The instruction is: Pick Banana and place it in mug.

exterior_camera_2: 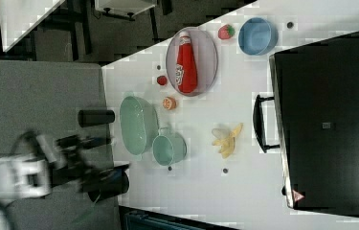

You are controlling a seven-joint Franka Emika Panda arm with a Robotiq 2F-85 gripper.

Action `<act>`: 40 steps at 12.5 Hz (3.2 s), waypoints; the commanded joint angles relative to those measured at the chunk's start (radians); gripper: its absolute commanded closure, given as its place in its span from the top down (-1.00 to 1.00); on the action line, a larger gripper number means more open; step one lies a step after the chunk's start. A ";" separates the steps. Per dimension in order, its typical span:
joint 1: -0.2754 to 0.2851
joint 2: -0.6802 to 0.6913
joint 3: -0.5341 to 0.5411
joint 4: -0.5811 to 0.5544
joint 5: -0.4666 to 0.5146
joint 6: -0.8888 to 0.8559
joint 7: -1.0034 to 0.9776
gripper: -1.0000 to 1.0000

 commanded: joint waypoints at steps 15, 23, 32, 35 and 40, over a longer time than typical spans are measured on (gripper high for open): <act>-0.005 0.550 -0.062 -0.350 -0.001 0.794 -0.646 1.00; -0.003 0.721 -0.040 -0.345 0.001 0.977 -0.637 0.93; -0.006 0.614 -0.041 -0.343 0.001 0.946 -0.636 -0.46; -0.006 0.457 -0.047 -0.334 0.002 0.764 -0.636 -0.46; -0.003 0.179 -0.041 -0.256 0.002 0.381 -0.629 -0.45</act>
